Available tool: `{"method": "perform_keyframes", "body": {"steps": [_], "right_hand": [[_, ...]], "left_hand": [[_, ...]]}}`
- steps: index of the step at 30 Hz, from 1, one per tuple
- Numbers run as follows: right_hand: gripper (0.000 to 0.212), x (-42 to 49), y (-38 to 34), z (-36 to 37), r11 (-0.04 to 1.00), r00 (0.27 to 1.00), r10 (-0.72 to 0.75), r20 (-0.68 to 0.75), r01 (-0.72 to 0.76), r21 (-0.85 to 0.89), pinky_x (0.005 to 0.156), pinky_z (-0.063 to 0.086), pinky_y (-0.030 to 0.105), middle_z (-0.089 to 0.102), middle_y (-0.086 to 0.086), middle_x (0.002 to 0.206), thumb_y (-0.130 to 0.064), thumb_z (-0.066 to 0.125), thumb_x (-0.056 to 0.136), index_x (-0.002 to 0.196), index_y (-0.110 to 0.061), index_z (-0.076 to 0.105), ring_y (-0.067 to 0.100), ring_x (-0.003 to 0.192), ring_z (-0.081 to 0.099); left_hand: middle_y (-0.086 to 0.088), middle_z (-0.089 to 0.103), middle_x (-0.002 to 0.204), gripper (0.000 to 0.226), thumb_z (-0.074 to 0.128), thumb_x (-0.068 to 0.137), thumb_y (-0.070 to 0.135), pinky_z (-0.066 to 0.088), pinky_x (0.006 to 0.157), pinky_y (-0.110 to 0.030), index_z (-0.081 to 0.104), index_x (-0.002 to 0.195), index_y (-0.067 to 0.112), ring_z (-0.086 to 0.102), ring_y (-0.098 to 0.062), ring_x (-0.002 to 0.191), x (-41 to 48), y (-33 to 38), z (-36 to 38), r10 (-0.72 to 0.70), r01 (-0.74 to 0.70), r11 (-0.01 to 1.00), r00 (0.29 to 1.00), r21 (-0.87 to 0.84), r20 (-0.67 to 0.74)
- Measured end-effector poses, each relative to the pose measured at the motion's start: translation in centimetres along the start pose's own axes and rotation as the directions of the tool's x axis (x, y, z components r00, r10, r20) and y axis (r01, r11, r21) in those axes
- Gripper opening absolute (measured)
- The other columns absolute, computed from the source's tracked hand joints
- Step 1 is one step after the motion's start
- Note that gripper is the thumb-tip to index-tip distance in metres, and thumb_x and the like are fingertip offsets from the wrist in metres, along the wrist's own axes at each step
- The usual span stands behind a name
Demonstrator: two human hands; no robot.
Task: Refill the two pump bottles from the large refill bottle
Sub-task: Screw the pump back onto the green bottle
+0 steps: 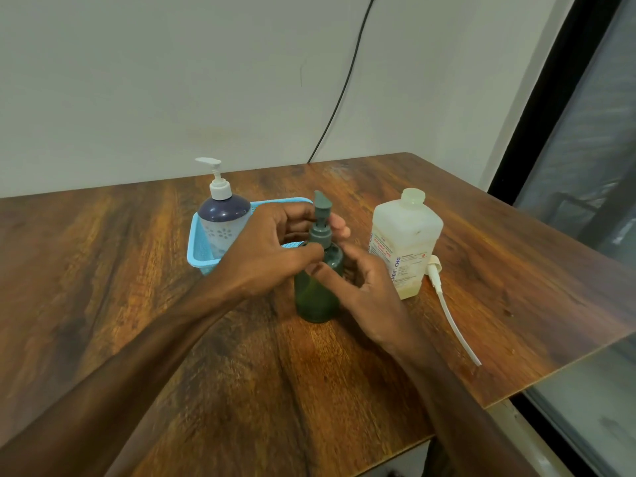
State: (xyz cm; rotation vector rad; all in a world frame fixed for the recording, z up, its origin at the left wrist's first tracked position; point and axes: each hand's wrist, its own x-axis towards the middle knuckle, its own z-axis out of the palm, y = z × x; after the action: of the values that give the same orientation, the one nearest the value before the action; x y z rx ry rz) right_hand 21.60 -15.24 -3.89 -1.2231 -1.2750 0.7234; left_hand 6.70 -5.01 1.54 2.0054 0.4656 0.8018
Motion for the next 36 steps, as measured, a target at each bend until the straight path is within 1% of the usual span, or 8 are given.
{"method": "perform_keyframes", "body": {"steps": [3, 7, 12, 15, 23, 29, 32, 36], "right_hand": [[0.045, 0.0, 0.1, 0.1, 1.000, 1.000, -0.017, -0.006, 0.017, -0.015, 0.098, 0.055, 0.031, 0.070, -0.011, 0.126, -0.038, 0.069, 0.090, 0.133, -0.024, 0.062, 0.005, 0.119, 0.063], [0.054, 0.1, 0.4, 0.1, 1.000, 1.000, -0.015, 0.003, 0.015, -0.021, 0.094, 0.056, 0.029, 0.069, -0.015, 0.127, -0.045, 0.066, 0.087, 0.136, -0.026, 0.059, 0.003, 0.119, 0.063], [0.042, 0.2, 0.6, 0.0, 0.999, 1.000, 0.005, 0.014, -0.005, -0.050, 0.097, 0.058, 0.038, 0.067, -0.013, 0.130, -0.042, 0.069, 0.090, 0.131, -0.034, 0.062, 0.004, 0.121, 0.061], [0.043, 0.3, 0.6, 0.1, 0.997, 1.000, 0.002, 0.002, -0.002, -0.072, 0.098, 0.057, 0.039, 0.067, -0.014, 0.130, -0.040, 0.069, 0.092, 0.134, -0.034, 0.061, 0.004, 0.121, 0.061], [0.046, 0.0, 0.2, 0.2, 0.996, 0.997, -0.076, -0.024, 0.075, -0.049, 0.098, 0.054, 0.028, 0.069, -0.008, 0.129, -0.032, 0.067, 0.093, 0.137, -0.018, 0.061, 0.008, 0.122, 0.063], [0.046, -0.2, 0.5, 0.4, 0.994, 0.998, -0.051, -0.041, 0.047, -0.095, 0.092, 0.055, 0.023, 0.069, -0.023, 0.120, -0.048, 0.063, 0.092, 0.132, -0.027, 0.061, -0.003, 0.116, 0.063], [0.054, -0.3, 0.3, 0.4, 0.997, 0.999, -0.018, -0.045, 0.015, -0.074, 0.093, 0.059, 0.030, 0.068, -0.022, 0.122, -0.050, 0.063, 0.086, 0.136, -0.029, 0.059, -0.005, 0.115, 0.062], [0.044, -0.2, 0.2, 0.6, 0.995, 0.999, -0.026, -0.037, 0.023, -0.101, 0.097, 0.058, 0.036, 0.067, -0.017, 0.128, -0.043, 0.065, 0.093, 0.135, -0.031, 0.060, 0.002, 0.121, 0.060]], "left_hand": [[0.002, 0.076, 0.119, 0.039, 0.074, 0.083, 0.017, 0.050, 0.108, -0.049, 0.068, 0.122, 0.012, 0.070, -0.014, 0.117, 0.1, 0.3, 1.0, -0.014, 0.014, 0.999, 1.000, -0.034, 0.001], [0.011, 0.075, 0.118, 0.033, 0.077, 0.090, 0.034, 0.053, 0.107, -0.044, 0.069, 0.120, 0.025, 0.069, -0.003, 0.114, 0.2, 0.6, 1.8, -0.029, 0.037, 0.996, 0.994, 0.080, -0.101], [0.020, 0.072, 0.107, 0.060, 0.083, 0.063, 0.062, 0.057, 0.087, -0.020, 0.067, 0.112, 0.033, 0.068, 0.002, 0.102, 0.0, 0.6, -0.4, -0.068, 0.111, 0.969, 0.979, 0.221, -0.192], [0.013, 0.076, 0.097, 0.047, 0.087, 0.065, 0.049, 0.055, 0.074, -0.014, 0.072, 0.103, 0.026, 0.072, -0.002, 0.092, -0.3, 1.0, -1.8, -0.077, 0.101, 0.975, 0.989, 0.199, -0.124], [0.006, 0.075, 0.123, 0.046, 0.079, 0.086, 0.016, 0.053, 0.106, -0.043, 0.066, 0.130, 0.015, 0.070, -0.009, 0.116, -1.0, 0.1, -0.4, -0.007, 0.009, 0.998, 0.999, 0.065, -0.032], [0.015, 0.073, 0.119, 0.036, 0.078, 0.088, 0.040, 0.053, 0.105, -0.042, 0.070, 0.121, 0.028, 0.066, -0.004, 0.117, -0.6, 0.1, 2.6, 0.009, 0.012, 0.994, 0.983, 0.112, -0.182], [0.017, 0.072, 0.114, 0.050, 0.085, 0.078, 0.047, 0.058, 0.095, -0.027, 0.069, 0.121, 0.028, 0.066, 0.003, 0.110, -0.6, -0.1, 2.4, -0.008, 0.041, 0.993, 0.960, 0.114, -0.280], [0.016, 0.074, 0.104, 0.049, 0.088, 0.064, 0.050, 0.058, 0.081, -0.018, 0.069, 0.105, 0.030, 0.071, 0.000, 0.096, -0.8, -0.4, 0.0, -0.037, 0.060, 0.994, 0.971, 0.089, -0.236]]}}
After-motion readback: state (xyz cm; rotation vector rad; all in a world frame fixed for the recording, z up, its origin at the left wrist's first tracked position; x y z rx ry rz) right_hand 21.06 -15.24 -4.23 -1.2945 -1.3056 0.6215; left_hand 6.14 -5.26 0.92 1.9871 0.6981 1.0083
